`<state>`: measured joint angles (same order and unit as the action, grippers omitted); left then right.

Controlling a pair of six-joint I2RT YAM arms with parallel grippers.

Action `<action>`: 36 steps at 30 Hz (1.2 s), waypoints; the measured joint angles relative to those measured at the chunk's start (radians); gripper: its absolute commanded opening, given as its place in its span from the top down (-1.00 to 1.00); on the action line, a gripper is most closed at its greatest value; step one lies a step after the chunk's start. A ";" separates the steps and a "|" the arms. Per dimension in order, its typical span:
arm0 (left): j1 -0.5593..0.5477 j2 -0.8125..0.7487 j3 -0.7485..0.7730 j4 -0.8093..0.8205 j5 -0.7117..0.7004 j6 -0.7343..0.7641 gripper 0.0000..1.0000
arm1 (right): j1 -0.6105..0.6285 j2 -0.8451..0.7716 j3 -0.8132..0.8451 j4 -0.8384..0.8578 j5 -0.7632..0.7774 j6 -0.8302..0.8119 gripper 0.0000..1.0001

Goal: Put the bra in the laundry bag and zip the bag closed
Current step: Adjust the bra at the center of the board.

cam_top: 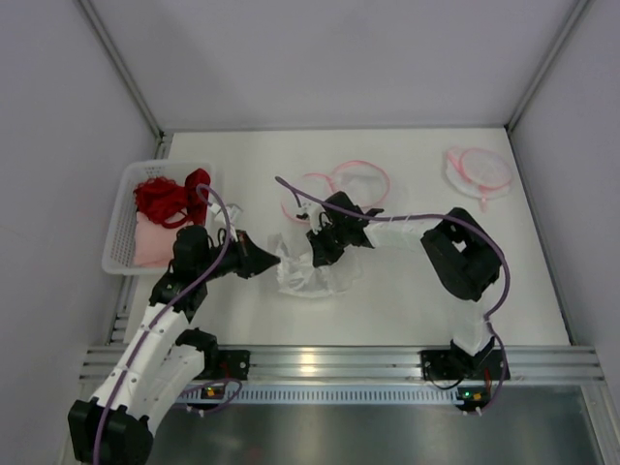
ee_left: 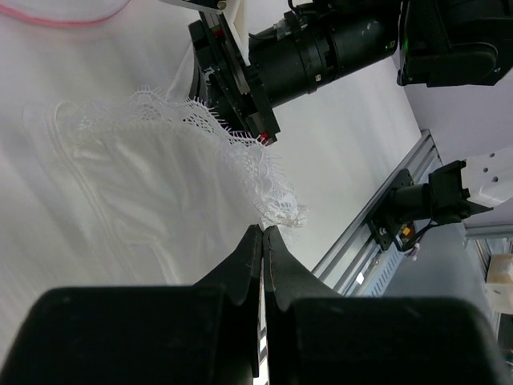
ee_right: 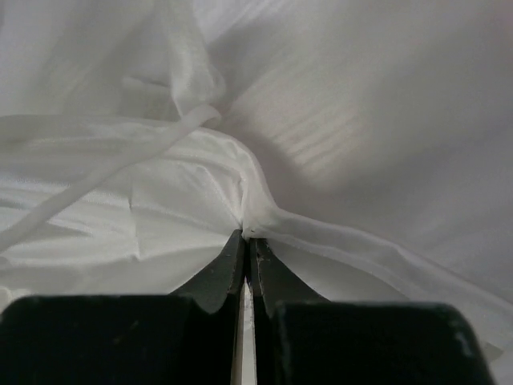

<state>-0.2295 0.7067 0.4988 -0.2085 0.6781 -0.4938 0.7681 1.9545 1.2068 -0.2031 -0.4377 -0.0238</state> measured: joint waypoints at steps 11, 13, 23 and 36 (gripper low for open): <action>0.000 0.084 -0.061 0.135 0.044 -0.089 0.72 | -0.356 -0.478 -0.394 -0.059 0.027 0.114 1.00; 0.000 0.125 -0.069 0.145 0.047 -0.100 0.59 | -0.396 -0.577 -0.449 -0.060 0.055 0.124 1.00; 0.000 0.259 -0.048 0.053 0.065 -0.057 0.23 | -0.451 -0.741 -0.522 -0.105 0.138 0.116 1.00; -0.001 0.519 0.320 0.002 -0.025 0.329 0.02 | -0.452 -0.639 -0.493 -0.164 0.148 0.078 1.00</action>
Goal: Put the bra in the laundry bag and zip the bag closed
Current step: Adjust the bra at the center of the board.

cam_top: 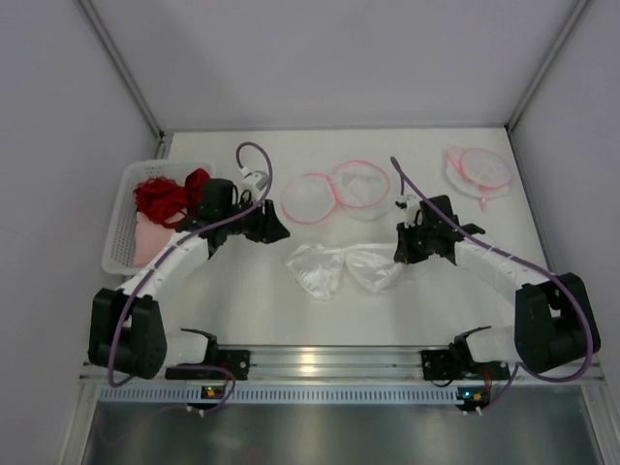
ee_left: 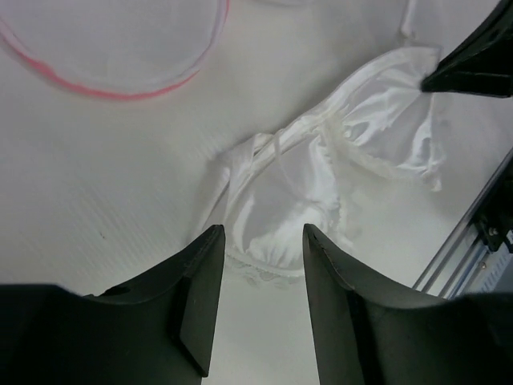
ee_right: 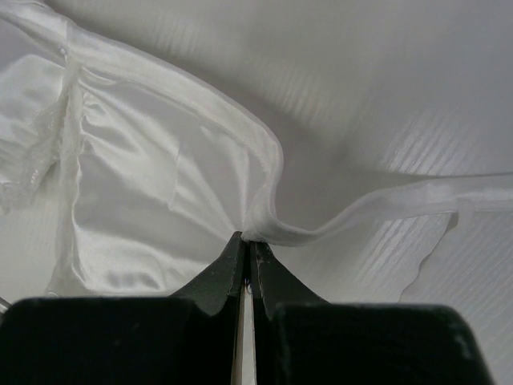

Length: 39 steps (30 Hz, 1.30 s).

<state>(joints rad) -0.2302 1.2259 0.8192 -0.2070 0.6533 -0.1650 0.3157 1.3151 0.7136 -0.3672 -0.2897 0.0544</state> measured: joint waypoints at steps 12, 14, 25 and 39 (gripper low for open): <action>-0.171 0.336 0.148 -0.062 -0.131 0.121 0.04 | -0.004 0.058 0.034 -0.020 -0.057 -0.017 1.00; -0.197 0.370 0.156 -0.058 -0.152 0.128 0.04 | -0.004 0.067 0.042 -0.022 -0.067 -0.021 1.00; -0.240 0.486 0.161 -0.060 -0.277 0.145 0.72 | -0.005 0.071 0.064 -0.024 -0.102 -0.032 1.00; -0.240 0.327 0.145 -0.071 -0.306 0.228 0.24 | -0.005 0.071 0.073 -0.026 -0.125 -0.081 1.00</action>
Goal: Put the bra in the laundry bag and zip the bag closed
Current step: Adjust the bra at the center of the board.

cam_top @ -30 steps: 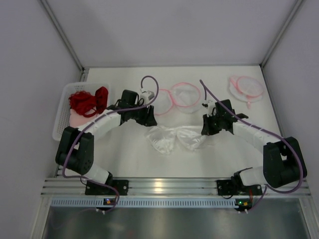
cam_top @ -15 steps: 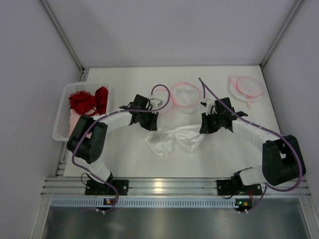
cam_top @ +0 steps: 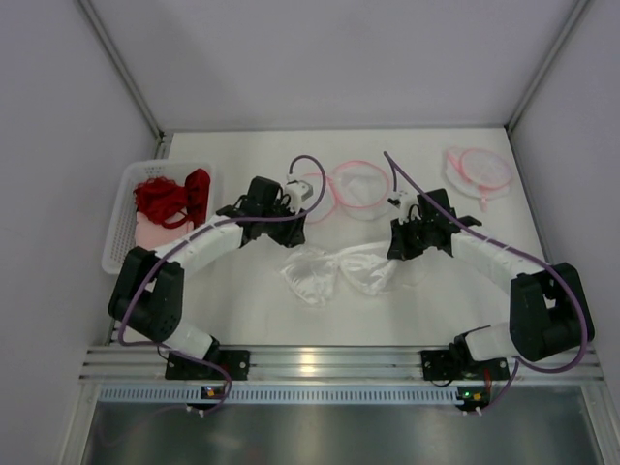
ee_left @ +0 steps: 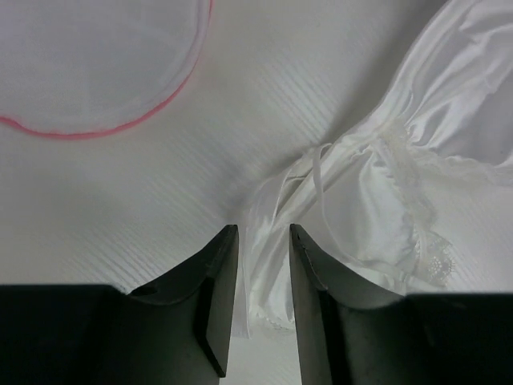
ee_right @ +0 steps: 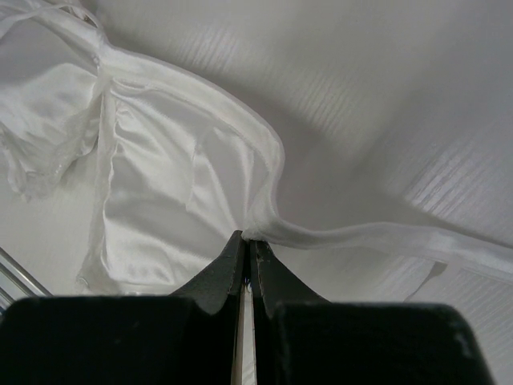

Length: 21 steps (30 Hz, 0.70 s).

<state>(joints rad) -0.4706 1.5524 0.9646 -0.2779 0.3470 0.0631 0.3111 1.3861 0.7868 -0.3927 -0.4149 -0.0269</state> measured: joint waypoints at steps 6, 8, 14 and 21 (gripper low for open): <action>-0.021 0.018 0.061 -0.015 0.031 0.071 0.17 | 0.000 0.000 0.000 0.000 -0.006 -0.005 1.00; -0.037 0.052 0.084 -0.017 0.030 0.097 0.17 | 0.000 0.005 0.000 0.000 -0.007 -0.007 1.00; -0.098 0.158 0.130 -0.041 0.003 0.160 0.16 | 0.000 0.020 0.000 0.000 -0.010 -0.007 1.00; -0.126 0.245 0.137 -0.061 -0.049 0.203 0.38 | 0.000 0.028 0.000 0.001 -0.014 -0.008 1.00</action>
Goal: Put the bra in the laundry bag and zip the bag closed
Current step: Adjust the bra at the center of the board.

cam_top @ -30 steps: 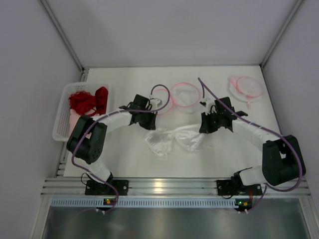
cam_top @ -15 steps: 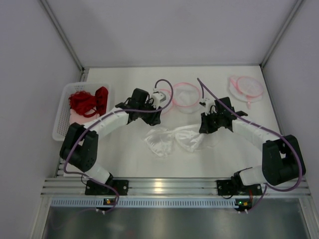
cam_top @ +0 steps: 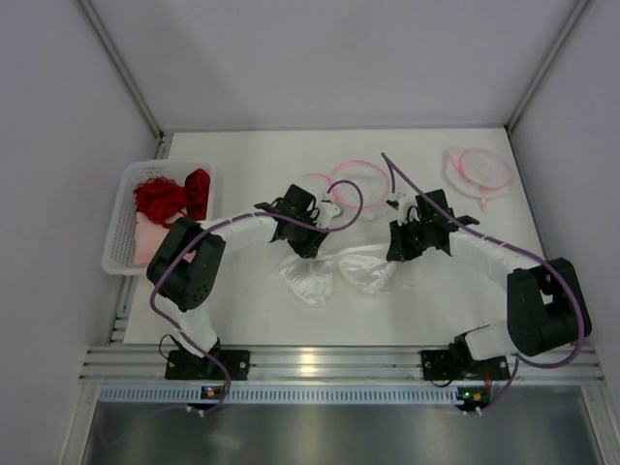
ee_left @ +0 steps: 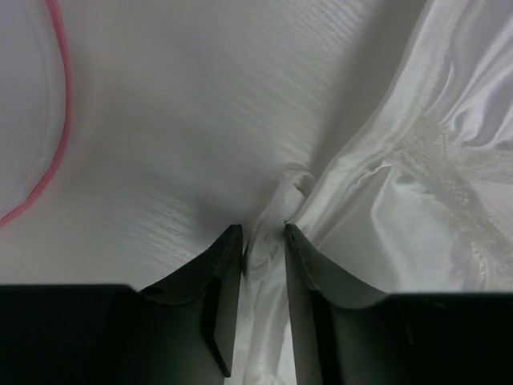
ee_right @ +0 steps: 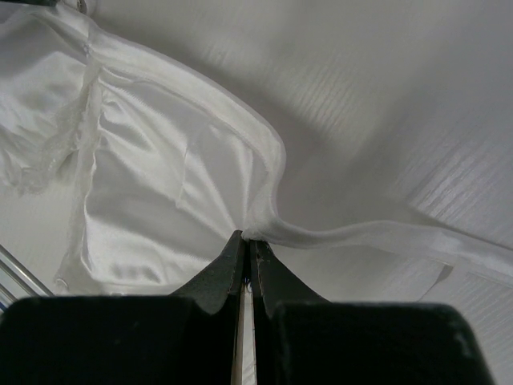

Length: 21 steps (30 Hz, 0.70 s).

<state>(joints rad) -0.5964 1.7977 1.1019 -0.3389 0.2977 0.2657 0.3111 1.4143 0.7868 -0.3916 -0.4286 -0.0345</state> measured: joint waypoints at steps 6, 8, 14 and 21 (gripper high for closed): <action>0.000 0.005 -0.005 -0.006 -0.049 0.018 1.00 | 0.000 0.000 0.000 0.000 0.000 0.000 1.00; 0.002 -0.017 -0.023 -0.011 -0.065 0.019 1.00 | 0.000 0.000 0.000 0.000 0.000 0.000 1.00; 0.021 -0.207 -0.100 -0.038 -0.114 -0.010 1.00 | 0.000 0.000 0.000 0.001 0.000 0.001 1.00; 0.040 -0.560 -0.169 -0.036 -0.060 -0.077 1.00 | 0.001 0.001 0.000 0.006 -0.003 0.006 1.00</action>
<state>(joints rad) -0.5568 1.2381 0.9333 -0.3752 0.2375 0.1883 0.3122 1.4151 0.7868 -0.3851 -0.4320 -0.0280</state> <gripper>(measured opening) 0.020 0.011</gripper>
